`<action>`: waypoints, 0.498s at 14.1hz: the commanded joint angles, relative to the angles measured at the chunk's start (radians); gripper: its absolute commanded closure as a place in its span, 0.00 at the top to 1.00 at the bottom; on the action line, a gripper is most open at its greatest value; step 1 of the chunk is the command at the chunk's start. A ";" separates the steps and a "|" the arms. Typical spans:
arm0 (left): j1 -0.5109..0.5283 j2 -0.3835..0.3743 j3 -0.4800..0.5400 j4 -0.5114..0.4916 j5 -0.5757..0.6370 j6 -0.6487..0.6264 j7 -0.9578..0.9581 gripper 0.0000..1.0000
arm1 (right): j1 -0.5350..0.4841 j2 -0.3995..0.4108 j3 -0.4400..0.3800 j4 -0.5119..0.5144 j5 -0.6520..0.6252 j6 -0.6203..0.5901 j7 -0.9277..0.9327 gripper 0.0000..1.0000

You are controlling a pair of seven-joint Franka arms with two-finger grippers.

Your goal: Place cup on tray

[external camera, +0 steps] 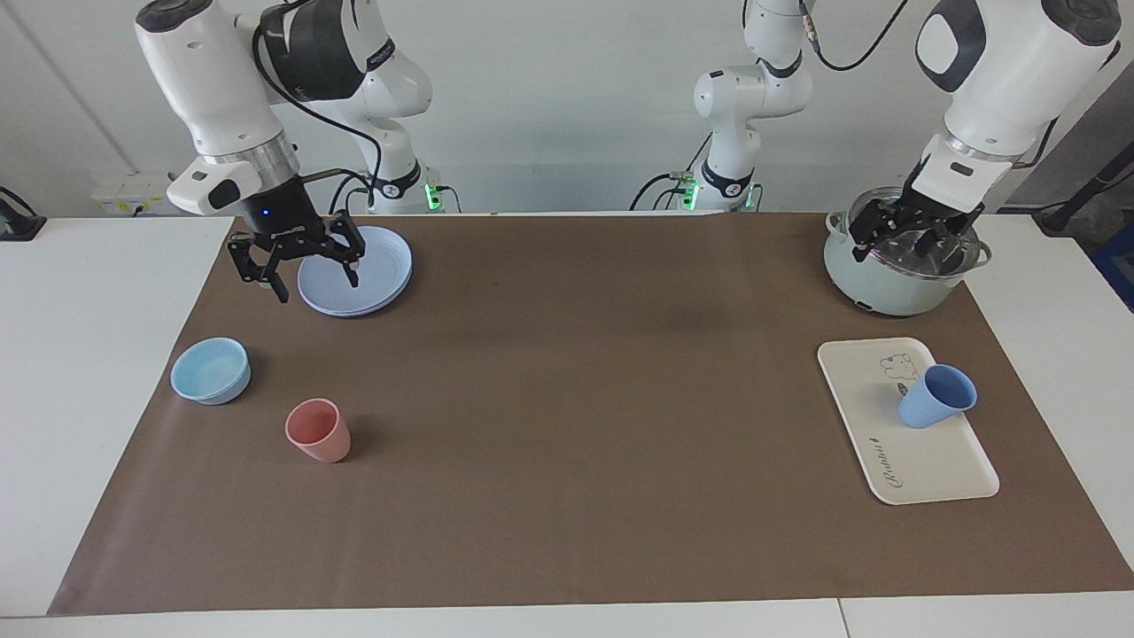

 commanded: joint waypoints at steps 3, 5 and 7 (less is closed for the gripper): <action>-0.030 -0.030 0.006 -0.034 0.026 0.043 -0.011 1.00 | -0.008 0.031 0.007 0.207 -0.122 -0.280 0.121 1.00; -0.031 -0.030 0.006 -0.028 0.026 0.043 -0.008 1.00 | -0.012 0.051 0.012 0.290 -0.127 -0.400 0.119 1.00; -0.029 -0.029 0.007 -0.025 0.026 0.046 0.005 1.00 | -0.023 0.050 0.012 0.295 -0.116 -0.426 0.122 1.00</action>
